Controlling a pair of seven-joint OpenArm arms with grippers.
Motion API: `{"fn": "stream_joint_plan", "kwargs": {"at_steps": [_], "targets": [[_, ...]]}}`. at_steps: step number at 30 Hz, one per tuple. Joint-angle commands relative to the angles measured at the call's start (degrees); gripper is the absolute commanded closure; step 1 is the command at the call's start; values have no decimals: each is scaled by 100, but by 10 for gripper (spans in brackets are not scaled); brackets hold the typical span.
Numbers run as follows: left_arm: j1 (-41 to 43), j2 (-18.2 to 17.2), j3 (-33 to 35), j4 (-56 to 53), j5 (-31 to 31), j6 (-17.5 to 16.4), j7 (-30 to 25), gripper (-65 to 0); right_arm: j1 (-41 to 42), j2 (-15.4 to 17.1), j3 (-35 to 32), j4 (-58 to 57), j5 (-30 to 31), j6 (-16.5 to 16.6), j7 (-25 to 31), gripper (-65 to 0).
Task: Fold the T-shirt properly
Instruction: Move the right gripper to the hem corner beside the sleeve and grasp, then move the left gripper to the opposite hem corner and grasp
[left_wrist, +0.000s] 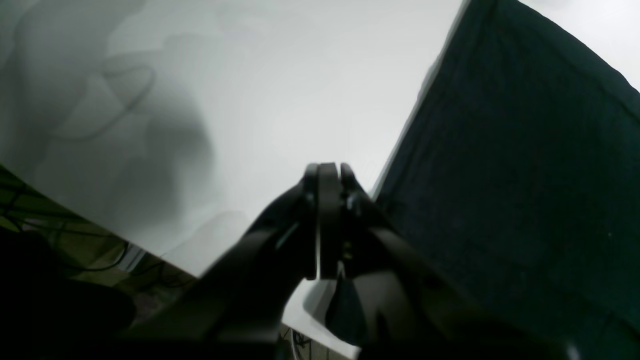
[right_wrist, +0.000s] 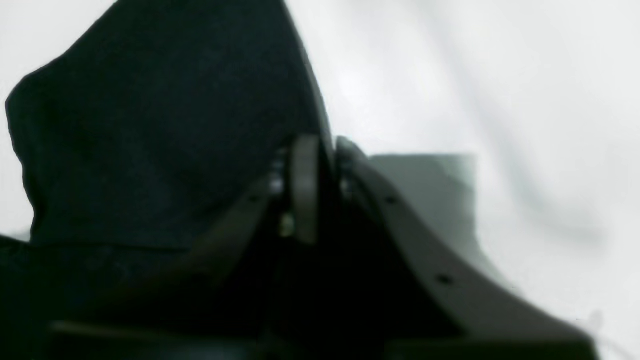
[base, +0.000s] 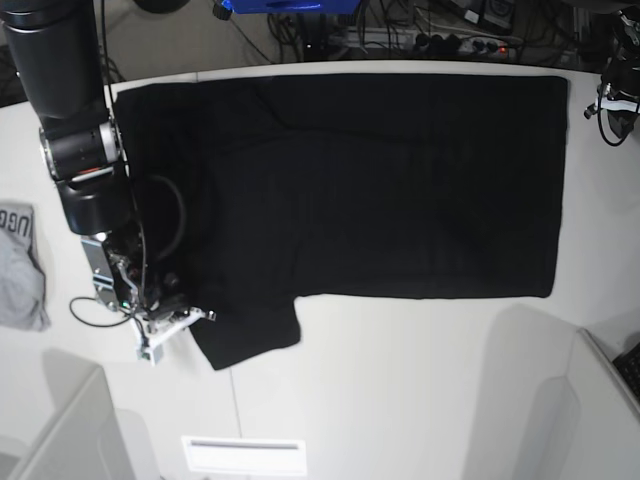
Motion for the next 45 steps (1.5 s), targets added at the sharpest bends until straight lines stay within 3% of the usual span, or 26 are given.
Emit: {"fn": "stream_joint_plan", "kwargs": {"at_steps": [1, 4, 9, 11, 14, 17, 20, 31, 37, 45], "targets": [[10, -98, -25, 95, -27, 11, -128, 0, 205, 49, 3, 85, 13, 52, 115, 0], [-174, -98, -43, 77, -18, 11, -128, 0, 205, 49, 21, 85, 13, 52, 115, 0], [-710, -98, -8, 59, 624, 11, -111, -321, 205, 22, 3, 85, 13, 52, 115, 0], [-1053, -98, 71, 59, 1230, 11, -102, -421, 205, 22, 3, 85, 13, 52, 115, 0], [-1546, -107, 590, 51, 2268, 2, -102, -510, 205, 13, 21, 85, 13, 52, 115, 0], [-2012, -115, 1074, -178, 2988, -7, -102, -517, 205, 13, 30, 85, 13, 52, 115, 0], [-2460, -344, 1496, -705, 3287, -7, -102, -517, 205, 13, 39, 85, 13, 52, 115, 0], [-4034, -1144, 2357, -3070, 3279, -7, -164, -517, 205, 136, 30, 85, 13, 52, 124, 0], [-4667, -1267, 2542, -4064, 3322, -7, -753, -517, 205, 145, 39, 85, 13, 70, 124, 0], [-5449, -1276, 2542, -5347, 3322, -7, -999, -517, 205, 136, 3, 85, 13, 70, 124, 0]]}}
